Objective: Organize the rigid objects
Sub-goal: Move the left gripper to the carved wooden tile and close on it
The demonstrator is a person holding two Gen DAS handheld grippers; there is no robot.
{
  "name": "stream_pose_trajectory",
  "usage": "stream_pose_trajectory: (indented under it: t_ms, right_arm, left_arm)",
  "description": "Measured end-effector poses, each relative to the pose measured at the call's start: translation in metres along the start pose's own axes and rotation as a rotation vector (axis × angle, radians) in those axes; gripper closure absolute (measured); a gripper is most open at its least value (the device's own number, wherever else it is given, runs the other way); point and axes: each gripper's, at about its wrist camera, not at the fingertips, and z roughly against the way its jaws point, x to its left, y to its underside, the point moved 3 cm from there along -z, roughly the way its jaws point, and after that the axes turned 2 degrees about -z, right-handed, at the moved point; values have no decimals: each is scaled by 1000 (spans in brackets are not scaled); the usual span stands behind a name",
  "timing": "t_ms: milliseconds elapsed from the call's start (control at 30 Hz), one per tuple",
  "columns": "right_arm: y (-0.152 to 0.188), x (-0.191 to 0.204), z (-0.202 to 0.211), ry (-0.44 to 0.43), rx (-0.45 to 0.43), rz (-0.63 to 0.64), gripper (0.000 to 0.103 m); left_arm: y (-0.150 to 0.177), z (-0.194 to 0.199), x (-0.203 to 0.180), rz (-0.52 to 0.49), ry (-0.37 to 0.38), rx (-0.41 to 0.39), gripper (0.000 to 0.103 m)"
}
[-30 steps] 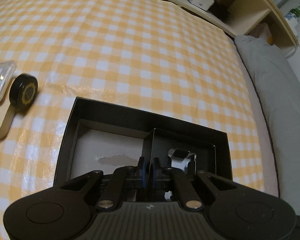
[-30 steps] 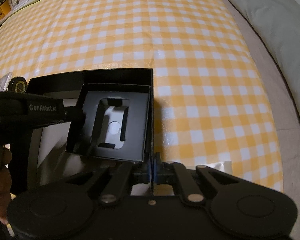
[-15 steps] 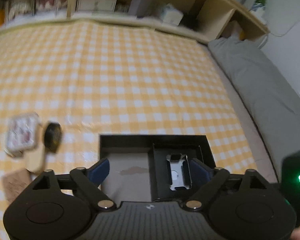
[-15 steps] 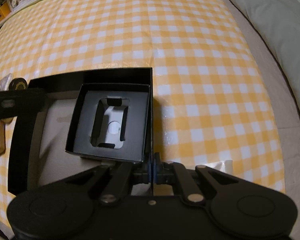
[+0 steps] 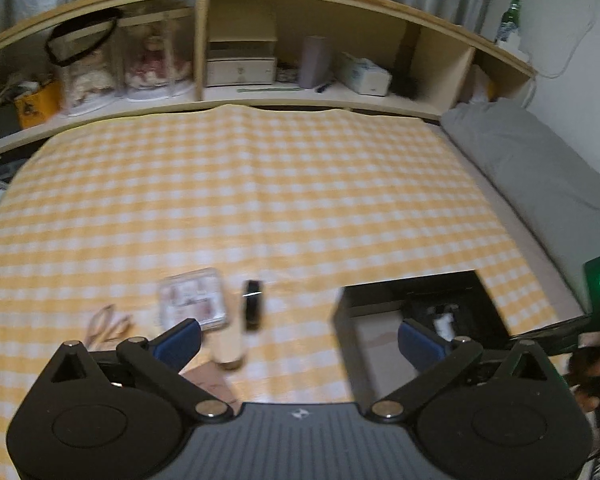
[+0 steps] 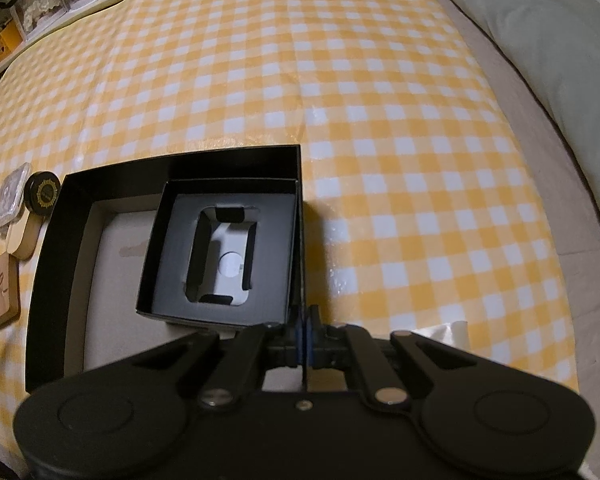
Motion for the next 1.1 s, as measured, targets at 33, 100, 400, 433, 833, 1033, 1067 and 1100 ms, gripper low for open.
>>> stream_pose_trajectory:
  t_ms: [33,100,400,433,833,1033,1067,1100]
  right_arm:
    - [0,0,0,-1,1,2,100]
    - [-1,-1,0,-1,3,1,101]
    - [1,4,4,9,-9,3,101]
    - [1,5,5,10,-11,4,101]
    - [1,4,8,2,-17,-3,101]
    - [1,4,8,2,-17,-2,101]
    - [1,4,8,1,-17,-3,101]
    - [1,4,9,1,-17,-4,101]
  left_arm:
    - [3,1,7,8,-8,3,0]
    - [9,-1,21,28,-23,20,0]
    - [52,-44,69,217,-100,216,0]
    - [56,-48,72,231,-106,230,0]
    - [57,-99,71,359,-228,221,6]
    - [67,-122,77,389,-286,260,12]
    - [66,-124,76,369,-302,256,13]
    - [66,-125,76,343,-320,257,15]
